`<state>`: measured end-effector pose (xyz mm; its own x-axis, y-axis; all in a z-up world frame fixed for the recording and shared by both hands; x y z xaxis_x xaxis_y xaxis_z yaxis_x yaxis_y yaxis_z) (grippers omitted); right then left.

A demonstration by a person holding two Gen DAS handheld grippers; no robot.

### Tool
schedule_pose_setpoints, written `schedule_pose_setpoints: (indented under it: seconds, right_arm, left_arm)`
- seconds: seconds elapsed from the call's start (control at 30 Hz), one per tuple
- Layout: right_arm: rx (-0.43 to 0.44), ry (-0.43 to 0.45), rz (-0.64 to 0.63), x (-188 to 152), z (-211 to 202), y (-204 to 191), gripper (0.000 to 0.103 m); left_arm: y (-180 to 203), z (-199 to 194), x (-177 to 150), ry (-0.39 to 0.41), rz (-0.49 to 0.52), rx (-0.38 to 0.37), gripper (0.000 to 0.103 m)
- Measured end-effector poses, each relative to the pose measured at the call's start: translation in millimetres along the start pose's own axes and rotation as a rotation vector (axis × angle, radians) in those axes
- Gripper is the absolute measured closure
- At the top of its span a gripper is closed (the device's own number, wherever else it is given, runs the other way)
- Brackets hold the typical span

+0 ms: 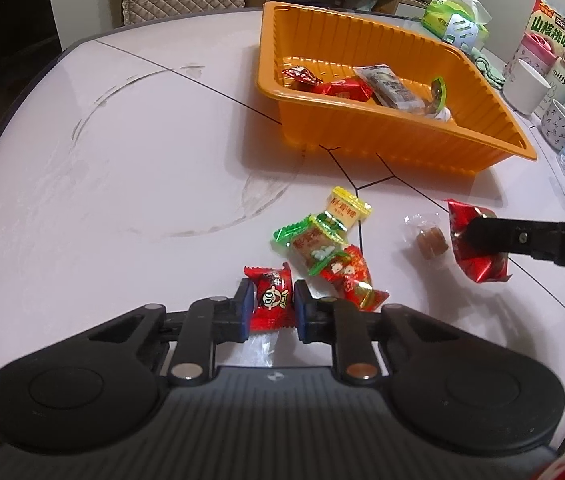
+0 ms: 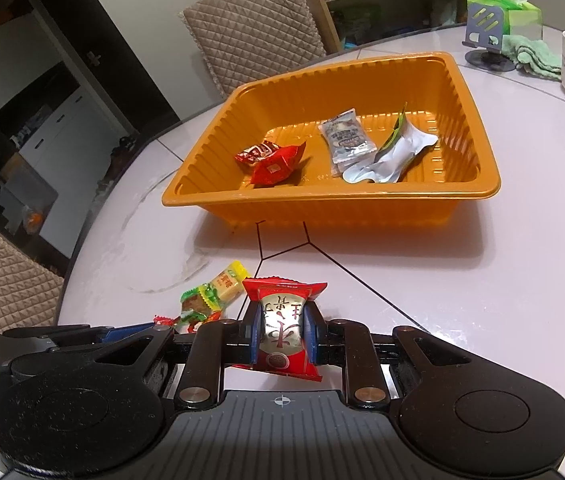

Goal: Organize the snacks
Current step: 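Grasp the red candy with the left tool and lift it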

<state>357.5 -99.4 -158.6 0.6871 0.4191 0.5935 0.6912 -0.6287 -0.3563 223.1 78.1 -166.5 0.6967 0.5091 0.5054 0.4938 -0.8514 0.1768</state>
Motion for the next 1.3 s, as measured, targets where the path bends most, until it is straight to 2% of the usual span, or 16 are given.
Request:
schedule_pose_setpoints:
  seconds: [0.37,0.63,1.0,1.3]
  right_arm:
    - [0.022,0.014,-0.011,1.3,-6.9,-5.0,0.081]
    - [0.050,0.026,-0.020,2.9,-16.9,-9.0,0.081]
    - [0.039,0.066,-0.029,16.9,-37.0,4.3,0.081]
    - [0.005,0.120,-0.036,43.5,-50.3,23.4,0.081]
  left_arm:
    - [-11.8,-19.0,-3.1,0.015,-0.043,0.004,0.085]
    - [-12.8,-41.0,4.1,0.053,-0.063,-0.015,0.085]
    - [16.6,-68.7,37.3,0.134,-0.013,-0.089,0.085]
    - [47.6,-62.7,68.6,0.165,0.038,-0.132,0.085]
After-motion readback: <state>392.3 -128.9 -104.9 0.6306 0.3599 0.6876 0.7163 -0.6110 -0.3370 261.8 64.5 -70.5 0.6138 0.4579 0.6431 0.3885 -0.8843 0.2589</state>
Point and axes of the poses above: each gripper's, at about its wrist camera, not at the fingertips, and z roughly the way its jaws point, y to its right, x to its top, the point moved 4 cm from there along z, roughly the way its jaws point, and after that the axes turned 7 degrees about -z, right-handed, at the moved point
